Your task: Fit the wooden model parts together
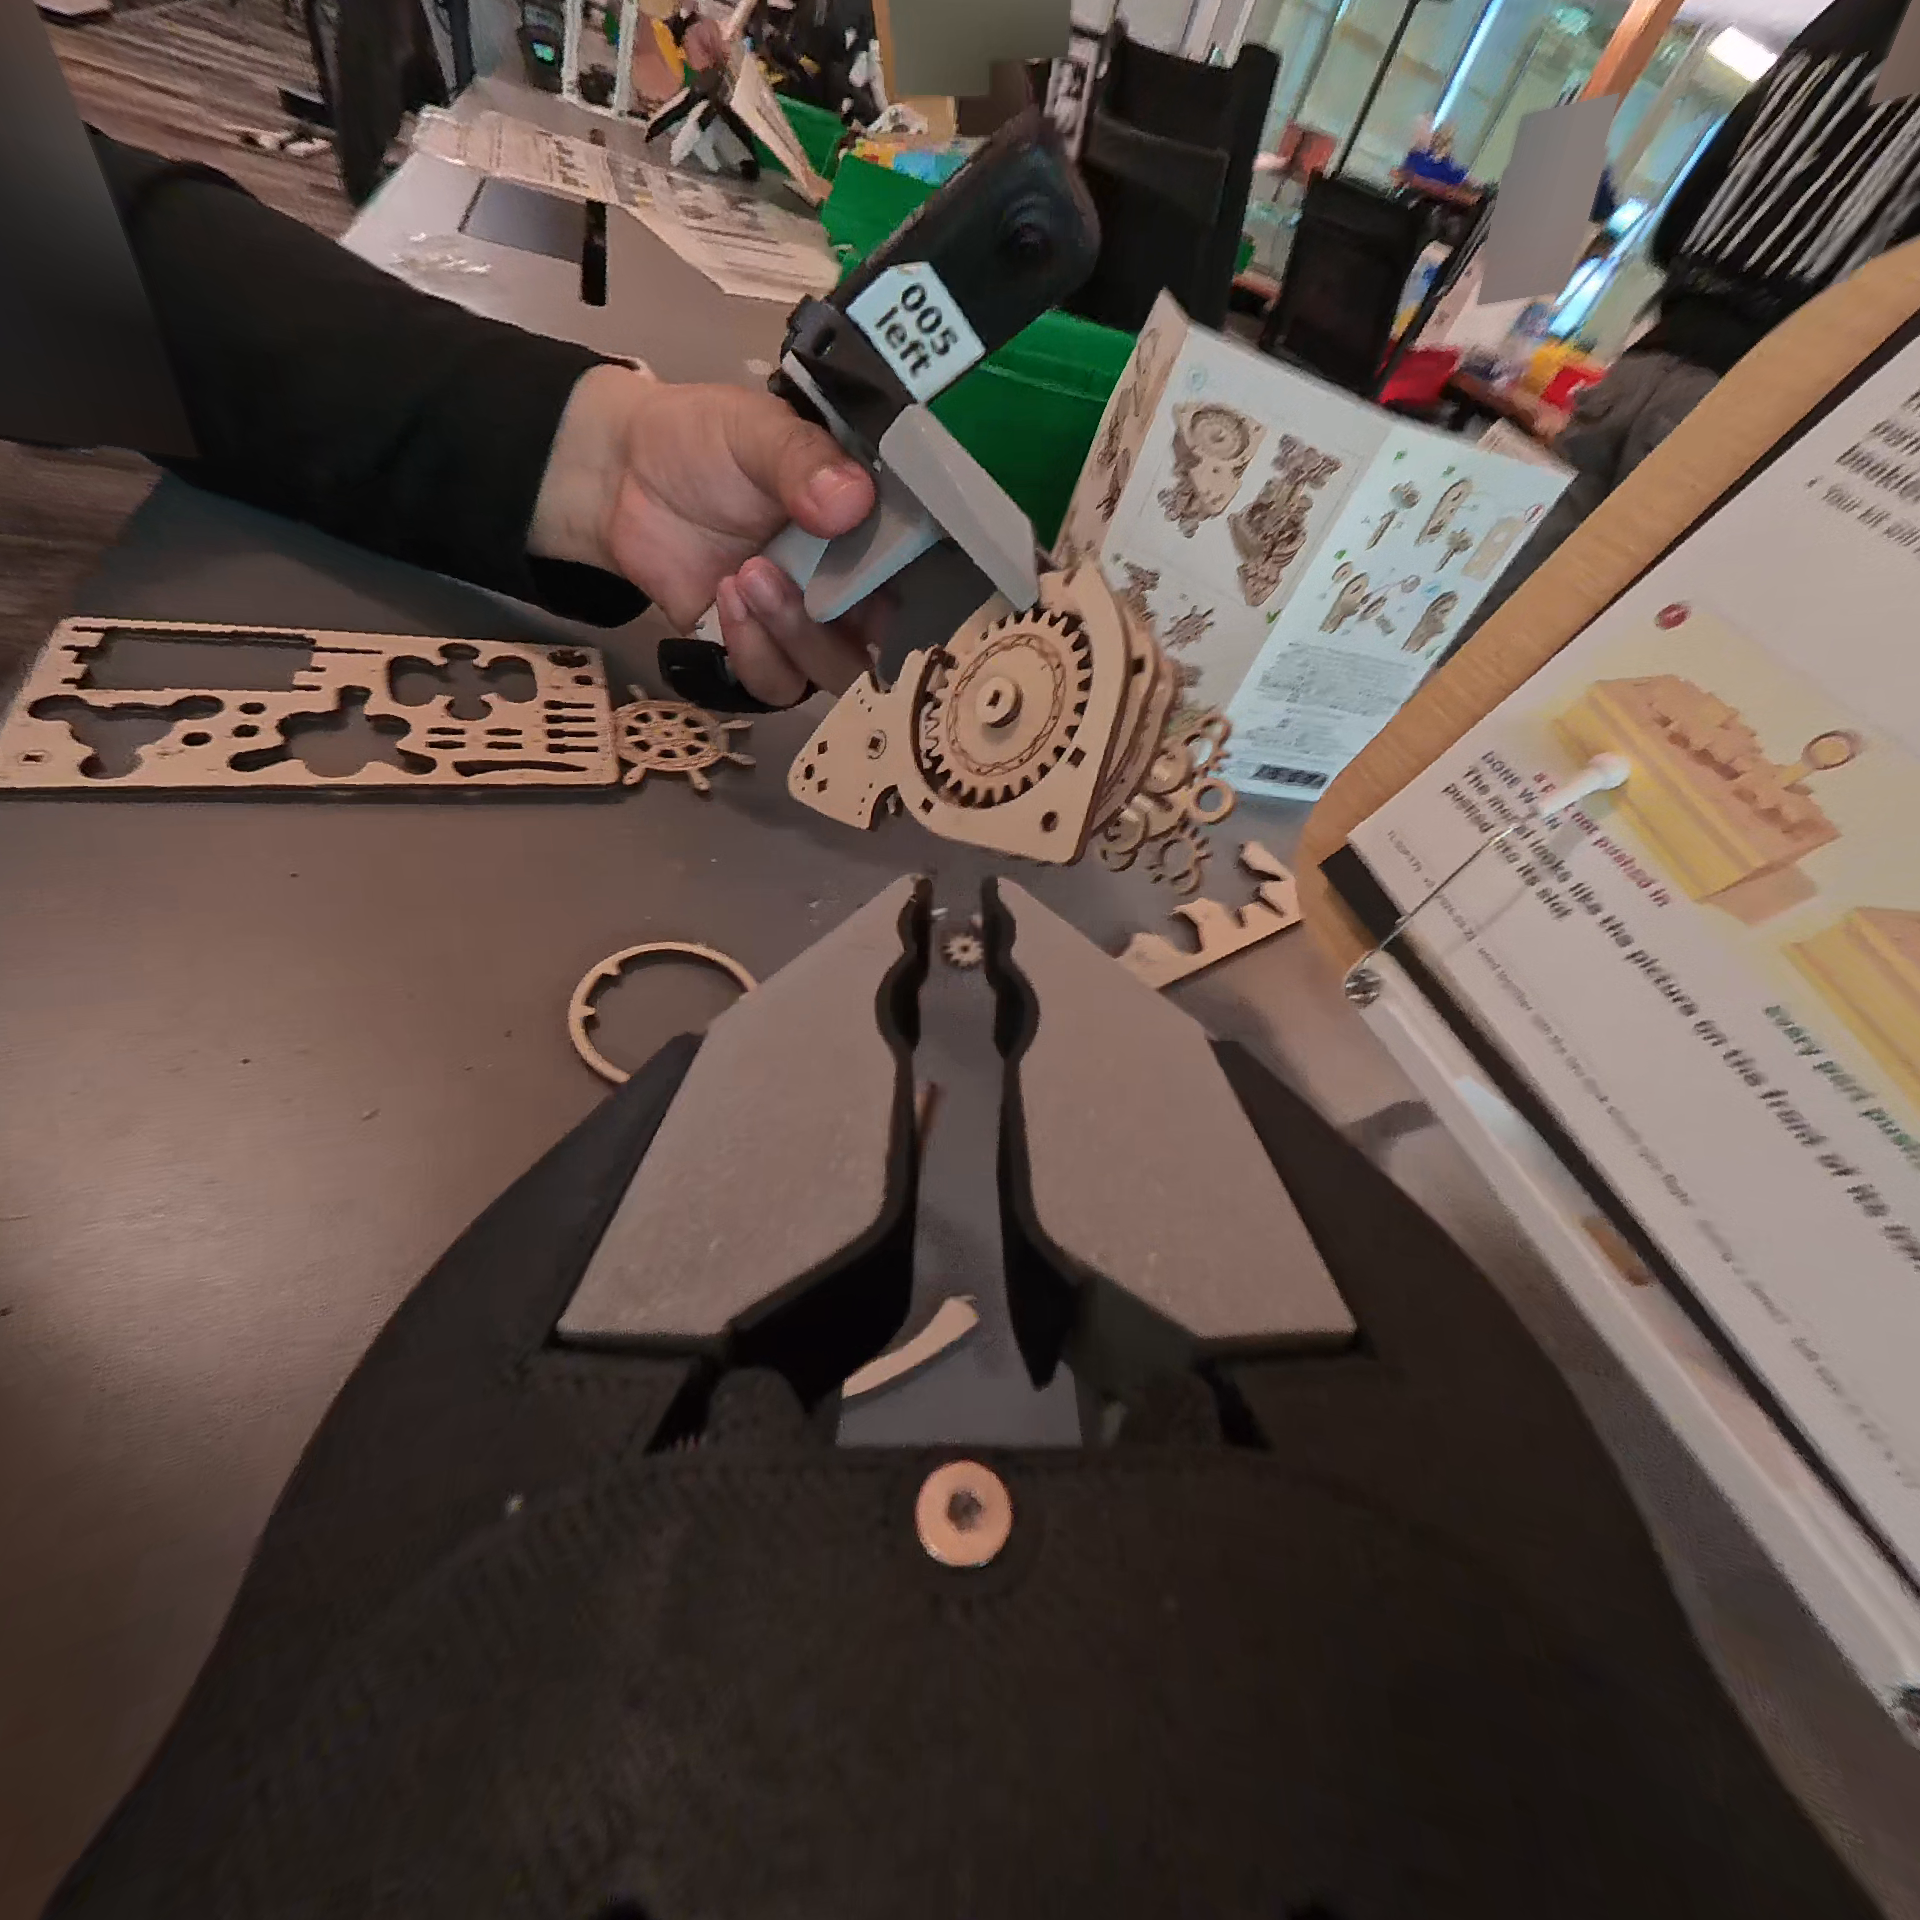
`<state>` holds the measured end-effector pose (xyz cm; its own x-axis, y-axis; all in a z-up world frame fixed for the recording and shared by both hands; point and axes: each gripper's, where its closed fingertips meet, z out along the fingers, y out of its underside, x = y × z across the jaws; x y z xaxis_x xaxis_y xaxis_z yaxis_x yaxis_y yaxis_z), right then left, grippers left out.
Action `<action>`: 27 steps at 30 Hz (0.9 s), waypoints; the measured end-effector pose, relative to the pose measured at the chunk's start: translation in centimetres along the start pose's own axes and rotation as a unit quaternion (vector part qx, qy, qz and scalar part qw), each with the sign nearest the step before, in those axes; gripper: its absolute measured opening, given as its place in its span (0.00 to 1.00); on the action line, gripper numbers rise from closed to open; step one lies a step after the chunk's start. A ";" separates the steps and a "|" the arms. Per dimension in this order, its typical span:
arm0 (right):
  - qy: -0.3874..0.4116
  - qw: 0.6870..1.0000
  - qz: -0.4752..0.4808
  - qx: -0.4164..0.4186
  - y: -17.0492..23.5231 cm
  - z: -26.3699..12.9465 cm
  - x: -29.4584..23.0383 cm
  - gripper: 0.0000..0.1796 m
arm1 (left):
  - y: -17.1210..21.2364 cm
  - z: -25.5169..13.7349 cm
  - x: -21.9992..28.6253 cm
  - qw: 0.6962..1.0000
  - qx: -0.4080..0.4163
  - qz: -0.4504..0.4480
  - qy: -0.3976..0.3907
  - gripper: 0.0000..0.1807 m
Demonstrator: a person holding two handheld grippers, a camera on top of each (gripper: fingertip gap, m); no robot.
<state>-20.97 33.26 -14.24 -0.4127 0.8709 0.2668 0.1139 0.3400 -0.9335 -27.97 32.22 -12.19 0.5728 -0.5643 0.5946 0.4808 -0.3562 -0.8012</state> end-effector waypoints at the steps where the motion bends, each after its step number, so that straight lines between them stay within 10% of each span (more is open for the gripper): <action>1: -0.016 1.000 0.017 -0.007 0.3 0.2 -0.3 0.06 | 0.1 -0.1 -0.1 1.000 0.002 -0.004 -0.001 0.05; 10: -0.017 0.997 0.062 -0.045 1.7 1.3 -0.3 0.21 | 0.6 -0.5 2.1 0.998 0.006 0.046 0.035 0.06; 15: 0.037 0.998 0.046 0.000 -0.3 0.0 1.5 0.32 | -1.4 -1.1 6.0 0.965 -0.006 0.263 0.019 0.06; 20: 0.148 0.964 0.086 0.205 -6.1 -6.7 6.0 0.32 | -2.8 -1.9 5.6 0.753 -0.152 0.612 -0.188 0.06; 25: 0.197 0.942 0.166 0.216 -3.8 -9.3 9.4 0.36 | 4.8 -2.0 -2.1 0.559 -0.306 0.713 -0.293 0.06; 27: 0.196 0.945 0.179 0.192 -2.6 -8.8 9.7 0.36 | 7.1 -2.2 -3.6 0.528 -0.328 0.725 -0.298 0.08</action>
<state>-17.29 43.97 -7.13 -0.0360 0.9958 -0.0839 -0.1851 -0.0892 -0.9787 -28.12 30.06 -20.17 0.2241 -0.3340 -0.9155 -0.9704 -0.1635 -0.1778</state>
